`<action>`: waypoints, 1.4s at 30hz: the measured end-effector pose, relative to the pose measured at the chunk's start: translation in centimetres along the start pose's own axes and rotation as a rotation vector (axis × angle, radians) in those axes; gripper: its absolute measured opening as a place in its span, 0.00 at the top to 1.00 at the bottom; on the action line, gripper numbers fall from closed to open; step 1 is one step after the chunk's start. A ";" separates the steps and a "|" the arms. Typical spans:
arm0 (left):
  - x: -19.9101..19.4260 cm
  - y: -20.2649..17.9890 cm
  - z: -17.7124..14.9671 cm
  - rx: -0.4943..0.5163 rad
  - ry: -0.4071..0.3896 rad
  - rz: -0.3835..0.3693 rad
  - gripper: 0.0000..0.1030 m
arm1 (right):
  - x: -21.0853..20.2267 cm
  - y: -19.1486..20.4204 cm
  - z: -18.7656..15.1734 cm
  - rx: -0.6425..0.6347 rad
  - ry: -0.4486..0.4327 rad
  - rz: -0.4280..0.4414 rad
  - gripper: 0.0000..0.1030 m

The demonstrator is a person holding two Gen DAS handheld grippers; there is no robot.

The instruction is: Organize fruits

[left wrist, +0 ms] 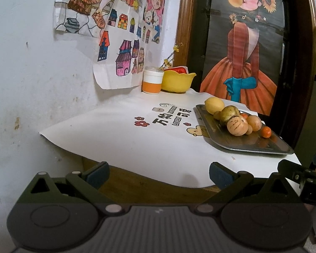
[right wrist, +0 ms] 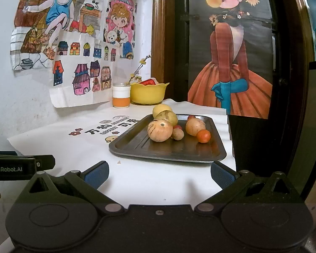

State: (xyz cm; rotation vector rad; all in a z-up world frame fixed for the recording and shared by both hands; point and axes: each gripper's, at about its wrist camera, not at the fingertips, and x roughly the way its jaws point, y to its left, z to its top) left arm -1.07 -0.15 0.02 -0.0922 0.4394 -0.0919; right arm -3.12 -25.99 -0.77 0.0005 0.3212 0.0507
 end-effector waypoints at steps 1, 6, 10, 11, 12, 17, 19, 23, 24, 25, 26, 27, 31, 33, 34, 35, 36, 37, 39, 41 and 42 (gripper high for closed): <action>0.0 0.0 0.0 0.001 0.000 0.000 0.00 | 0.0 0.0 0.0 -0.001 0.000 0.001 0.01; 0.0 0.0 0.0 0.000 0.000 0.000 0.00 | 0.0 0.1 0.0 -0.001 0.000 0.000 0.01; 0.0 0.0 -0.1 0.000 0.001 0.000 0.00 | 0.0 0.1 0.0 -0.001 0.001 0.000 0.01; 0.0 0.0 0.0 0.000 0.000 0.000 0.00 | 0.0 0.1 0.0 -0.001 0.001 0.000 0.01; 0.0 0.0 0.0 0.001 0.001 0.000 0.00 | 0.0 0.1 0.0 -0.001 0.001 0.000 0.01; 0.0 -0.1 -0.3 0.001 0.002 0.000 0.00 | 0.0 0.1 0.0 -0.001 0.001 0.000 0.01; 0.0 -0.1 -0.3 0.001 0.002 0.000 0.00 | 0.0 0.1 0.0 -0.001 0.001 0.000 0.01; 0.0 -0.1 -0.2 0.001 0.003 0.000 0.00 | 0.0 0.1 0.0 -0.001 0.001 -0.001 0.01; 0.0 -0.2 -0.3 0.001 0.003 0.000 0.00 | 0.0 0.1 0.0 -0.001 0.001 0.000 0.01; 0.0 -0.2 -0.4 0.002 0.003 -0.001 0.00 | 0.0 0.1 0.0 -0.001 0.002 0.000 0.01; 0.0 -0.2 -0.4 0.002 0.004 -0.001 0.00 | 0.0 0.1 0.0 -0.001 0.002 -0.001 0.01; 0.0 -0.3 -0.5 0.002 0.005 -0.002 0.00 | 0.0 0.1 0.0 -0.001 0.001 -0.001 0.01; -0.1 -0.5 -0.6 -0.002 0.016 -0.005 0.00 | 0.0 0.2 -0.1 -0.002 0.003 0.000 0.01; -0.1 -0.4 -0.6 -0.013 0.023 -0.006 0.00 | 0.0 0.2 -0.1 -0.003 0.003 0.000 0.01; -0.1 -0.4 -0.6 -0.018 0.027 -0.014 0.00 | 0.0 0.2 0.0 -0.003 0.003 0.000 0.01; 0.0 -0.3 -0.5 -0.021 0.034 -0.020 0.00 | 0.0 0.2 -0.1 -0.003 0.003 -0.001 0.01; 0.1 -0.3 -0.5 -0.026 0.043 -0.023 0.00 | 0.0 0.2 0.0 -0.003 0.003 -0.001 0.01; 0.1 -0.3 -0.5 -0.030 0.046 -0.024 0.00 | 0.0 0.2 0.0 -0.003 0.003 0.000 0.01; -0.1 -0.3 -0.5 -0.030 0.038 -0.026 0.00 | 0.0 0.3 0.0 -0.003 0.004 -0.001 0.01; -0.1 -0.3 -0.4 -0.025 0.033 -0.026 0.00 | 0.0 0.3 0.0 -0.003 0.004 -0.001 0.01; -0.2 -0.3 -0.5 -0.022 0.030 -0.023 0.00 | 0.0 0.3 0.0 -0.003 0.004 -0.001 0.01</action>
